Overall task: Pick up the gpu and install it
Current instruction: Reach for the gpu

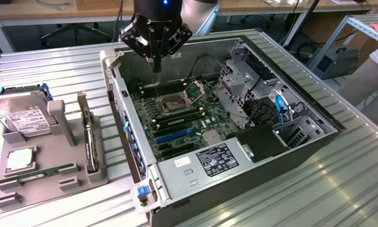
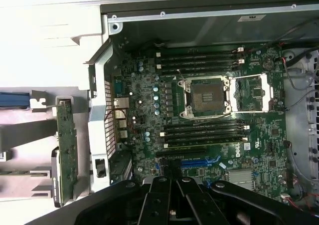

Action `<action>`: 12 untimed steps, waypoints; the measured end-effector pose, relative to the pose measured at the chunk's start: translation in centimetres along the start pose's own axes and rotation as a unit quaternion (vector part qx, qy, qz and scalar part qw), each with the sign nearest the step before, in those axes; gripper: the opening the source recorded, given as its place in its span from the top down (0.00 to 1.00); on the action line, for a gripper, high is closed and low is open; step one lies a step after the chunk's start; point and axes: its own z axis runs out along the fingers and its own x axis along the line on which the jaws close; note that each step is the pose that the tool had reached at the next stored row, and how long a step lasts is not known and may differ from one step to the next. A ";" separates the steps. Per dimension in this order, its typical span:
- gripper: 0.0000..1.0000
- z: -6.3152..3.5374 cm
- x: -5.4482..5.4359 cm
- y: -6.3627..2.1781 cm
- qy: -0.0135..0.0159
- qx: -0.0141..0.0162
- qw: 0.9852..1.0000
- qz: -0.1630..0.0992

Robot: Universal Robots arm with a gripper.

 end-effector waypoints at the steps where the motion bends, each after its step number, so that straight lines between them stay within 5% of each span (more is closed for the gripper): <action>1: 0.89 0.00 0.0 0.00 0.000 0.000 1.000 0.000; 12: 0.89 -0.02 0.7 -0.05 0.000 0.000 1.000 0.000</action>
